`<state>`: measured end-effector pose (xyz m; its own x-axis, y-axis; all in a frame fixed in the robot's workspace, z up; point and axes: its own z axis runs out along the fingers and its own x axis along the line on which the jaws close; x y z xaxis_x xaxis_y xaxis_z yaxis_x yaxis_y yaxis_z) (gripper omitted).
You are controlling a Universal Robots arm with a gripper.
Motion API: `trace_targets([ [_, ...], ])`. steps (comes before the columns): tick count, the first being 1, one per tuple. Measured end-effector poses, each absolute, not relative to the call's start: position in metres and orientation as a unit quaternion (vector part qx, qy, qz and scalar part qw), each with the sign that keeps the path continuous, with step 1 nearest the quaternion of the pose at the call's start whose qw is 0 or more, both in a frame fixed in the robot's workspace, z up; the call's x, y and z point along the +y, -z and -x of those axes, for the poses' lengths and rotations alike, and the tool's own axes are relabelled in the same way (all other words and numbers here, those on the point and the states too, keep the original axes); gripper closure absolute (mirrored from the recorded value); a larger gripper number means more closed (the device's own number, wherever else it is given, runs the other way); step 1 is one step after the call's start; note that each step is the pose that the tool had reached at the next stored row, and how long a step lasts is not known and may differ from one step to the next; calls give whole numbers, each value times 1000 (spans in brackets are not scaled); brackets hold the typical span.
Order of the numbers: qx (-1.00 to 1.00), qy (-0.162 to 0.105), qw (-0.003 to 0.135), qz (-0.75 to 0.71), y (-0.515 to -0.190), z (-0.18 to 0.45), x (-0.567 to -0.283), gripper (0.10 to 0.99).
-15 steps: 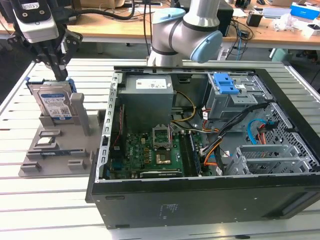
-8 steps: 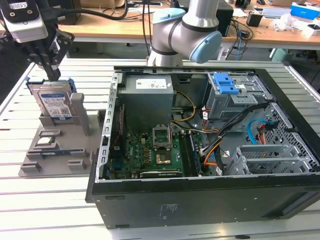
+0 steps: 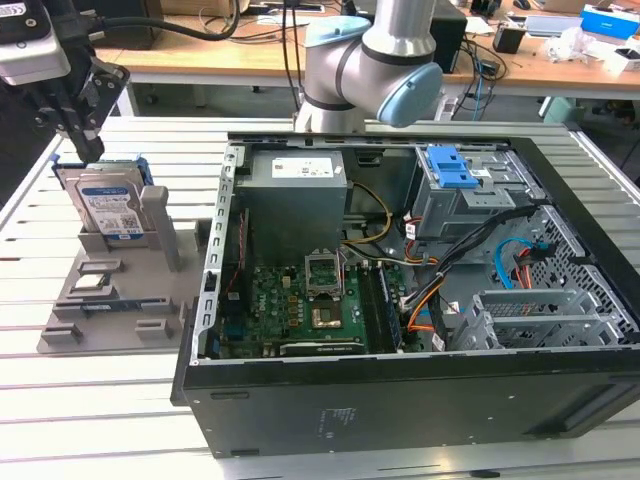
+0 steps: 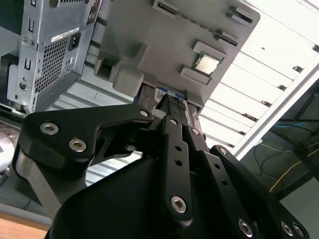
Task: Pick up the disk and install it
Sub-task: 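Reach for the disk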
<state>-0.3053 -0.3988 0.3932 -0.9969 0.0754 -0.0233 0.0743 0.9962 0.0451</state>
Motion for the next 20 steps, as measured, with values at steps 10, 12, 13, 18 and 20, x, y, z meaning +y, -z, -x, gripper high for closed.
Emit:
trace_targets([
  [10,999,-22,12,-37,-393,334,-398,980],
  [12,999,-22,13,-37,-393,340,-396,980],
  [13,999,-22,13,-37,-393,341,-395,980],
  [18,999,-22,13,-37,-392,348,-379,980],
  [20,999,-22,12,-37,-391,350,-374,980],
])
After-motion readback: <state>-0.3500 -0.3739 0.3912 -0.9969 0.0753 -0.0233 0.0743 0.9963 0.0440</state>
